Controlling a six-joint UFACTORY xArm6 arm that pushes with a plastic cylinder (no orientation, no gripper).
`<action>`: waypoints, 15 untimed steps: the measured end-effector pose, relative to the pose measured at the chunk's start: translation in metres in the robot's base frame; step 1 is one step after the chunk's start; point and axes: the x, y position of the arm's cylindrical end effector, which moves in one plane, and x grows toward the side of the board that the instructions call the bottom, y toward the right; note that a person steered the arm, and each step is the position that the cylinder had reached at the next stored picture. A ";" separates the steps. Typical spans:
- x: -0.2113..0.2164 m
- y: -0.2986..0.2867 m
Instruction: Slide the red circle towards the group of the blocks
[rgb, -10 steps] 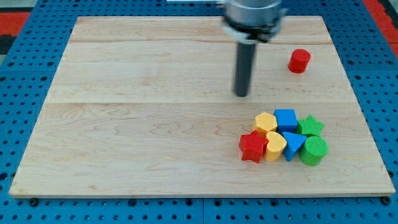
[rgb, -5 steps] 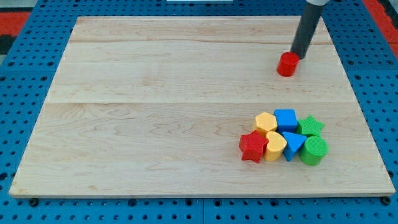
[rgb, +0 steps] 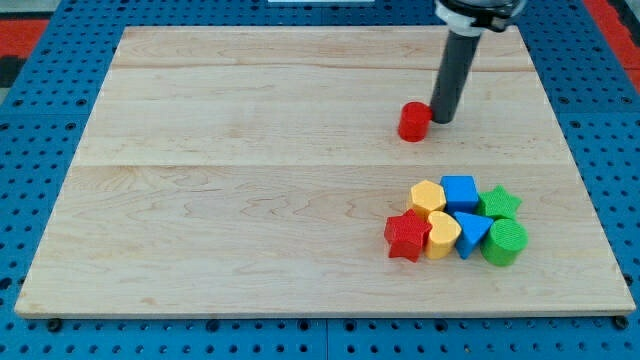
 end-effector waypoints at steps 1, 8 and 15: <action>0.009 -0.034; 0.102 -0.173; 0.119 -0.114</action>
